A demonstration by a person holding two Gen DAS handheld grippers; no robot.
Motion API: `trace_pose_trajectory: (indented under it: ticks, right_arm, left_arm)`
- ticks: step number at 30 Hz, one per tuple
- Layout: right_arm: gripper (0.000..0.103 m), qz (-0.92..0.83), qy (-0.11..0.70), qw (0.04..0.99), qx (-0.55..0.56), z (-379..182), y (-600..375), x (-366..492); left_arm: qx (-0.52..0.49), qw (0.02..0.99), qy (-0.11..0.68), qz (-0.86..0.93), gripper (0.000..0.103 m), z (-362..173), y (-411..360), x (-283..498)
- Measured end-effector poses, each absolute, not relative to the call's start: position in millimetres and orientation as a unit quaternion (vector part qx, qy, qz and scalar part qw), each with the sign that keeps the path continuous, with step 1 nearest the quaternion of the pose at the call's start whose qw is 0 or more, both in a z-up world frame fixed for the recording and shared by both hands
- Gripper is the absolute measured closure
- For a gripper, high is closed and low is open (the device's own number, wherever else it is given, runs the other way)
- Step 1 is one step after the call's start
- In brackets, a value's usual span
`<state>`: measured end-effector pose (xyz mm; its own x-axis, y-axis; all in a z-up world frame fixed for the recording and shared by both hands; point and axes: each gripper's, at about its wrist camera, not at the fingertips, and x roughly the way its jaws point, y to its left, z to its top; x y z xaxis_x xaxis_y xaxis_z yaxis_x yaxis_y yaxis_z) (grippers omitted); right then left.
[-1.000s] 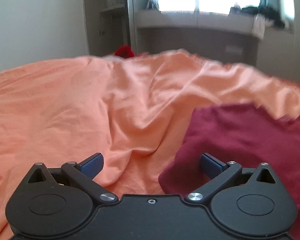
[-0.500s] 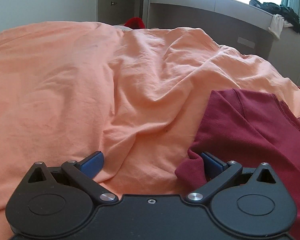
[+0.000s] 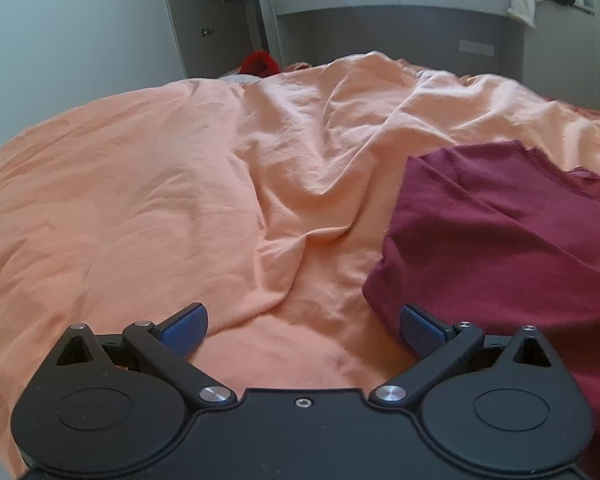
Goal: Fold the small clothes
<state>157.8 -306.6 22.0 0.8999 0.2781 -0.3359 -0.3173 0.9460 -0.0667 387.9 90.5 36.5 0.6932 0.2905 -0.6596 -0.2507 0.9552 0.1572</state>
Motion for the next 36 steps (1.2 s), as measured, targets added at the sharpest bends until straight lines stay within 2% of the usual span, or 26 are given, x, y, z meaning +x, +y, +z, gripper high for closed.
trace_pose_trajectory:
  ticks: [9,15,18,26,33,36]
  right_arm:
    - [0.0,0.166,0.127,0.975,-0.082,27.9,-293.8,120.2]
    - [0.0,0.166,0.11,0.975,-0.103,24.3,-293.7,79.8]
    - [0.0,0.166,0.105,0.972,-0.132,18.8,-291.3,56.5]
    - [0.0,0.168,0.138,0.939,-0.267,-22.4,-264.8,9.3]
    - [0.0,0.116,0.184,0.883,-0.416,-69.7,-240.6,7.2]
    - [0.0,0.101,0.185,0.878,-0.429,-74.8,-241.2,10.8]
  left_arm:
    - [0.025,0.949,0.305,0.074,0.001,67.7,65.2,302.1]
    - [0.075,0.977,0.197,0.02,0.0,77.5,27.7,213.3]
    - [0.088,0.981,0.17,-0.021,0.0,74.4,7.4,177.0]
    - [0.101,0.974,0.167,-0.117,0.0,47.0,-28.4,121.1]
    - [0.121,0.967,0.182,-0.131,0.0,27.7,-35.9,102.9]
    - [0.118,0.966,0.185,-0.138,0.0,25.6,-34.4,98.3]
